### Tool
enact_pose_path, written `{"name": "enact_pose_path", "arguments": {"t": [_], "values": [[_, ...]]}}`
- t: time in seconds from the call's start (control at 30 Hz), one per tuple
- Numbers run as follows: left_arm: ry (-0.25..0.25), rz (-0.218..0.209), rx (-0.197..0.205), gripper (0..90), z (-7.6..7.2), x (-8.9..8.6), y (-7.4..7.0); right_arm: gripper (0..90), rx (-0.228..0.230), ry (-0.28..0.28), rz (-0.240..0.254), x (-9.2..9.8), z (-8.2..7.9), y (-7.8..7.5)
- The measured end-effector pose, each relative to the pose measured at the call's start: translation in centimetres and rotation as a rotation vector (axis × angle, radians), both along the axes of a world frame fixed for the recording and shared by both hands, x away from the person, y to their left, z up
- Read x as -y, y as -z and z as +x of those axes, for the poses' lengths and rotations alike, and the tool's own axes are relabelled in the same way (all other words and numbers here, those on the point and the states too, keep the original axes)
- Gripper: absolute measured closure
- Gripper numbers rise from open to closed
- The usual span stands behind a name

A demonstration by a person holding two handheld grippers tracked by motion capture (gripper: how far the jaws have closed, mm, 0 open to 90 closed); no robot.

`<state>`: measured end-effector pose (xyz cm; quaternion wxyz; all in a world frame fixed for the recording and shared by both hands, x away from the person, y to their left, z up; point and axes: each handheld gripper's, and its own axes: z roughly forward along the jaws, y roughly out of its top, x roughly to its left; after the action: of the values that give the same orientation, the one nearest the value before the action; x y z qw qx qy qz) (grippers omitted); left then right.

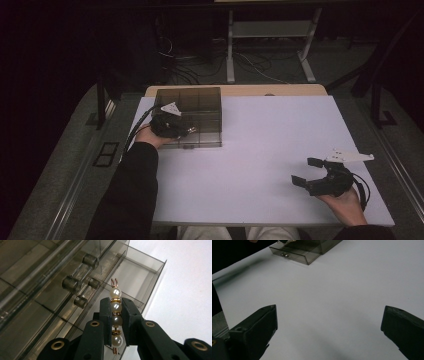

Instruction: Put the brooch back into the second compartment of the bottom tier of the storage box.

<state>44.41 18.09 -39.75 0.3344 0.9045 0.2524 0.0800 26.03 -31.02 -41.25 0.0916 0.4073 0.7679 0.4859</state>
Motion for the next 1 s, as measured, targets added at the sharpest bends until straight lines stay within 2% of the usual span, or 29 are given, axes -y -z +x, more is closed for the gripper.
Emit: {"name": "enact_pose_path", "arguments": {"t": [0.23,0.5,1.0], "values": [[0.002,0.004,-0.001,78.6,0.3,0.0,0.6,0.4,0.0,-0.001,-0.004,0.0,0.0,0.0],[-0.004,-0.011,-0.006,78.6,0.3,0.3,1.1,0.4,0.0,-0.002,-0.003,0.0,0.0,0.0],[-0.005,0.008,-0.032,78.4,0.6,0.9,2.3,0.4,-0.003,-0.003,-0.002,0.0,0.0,0.0]]}}
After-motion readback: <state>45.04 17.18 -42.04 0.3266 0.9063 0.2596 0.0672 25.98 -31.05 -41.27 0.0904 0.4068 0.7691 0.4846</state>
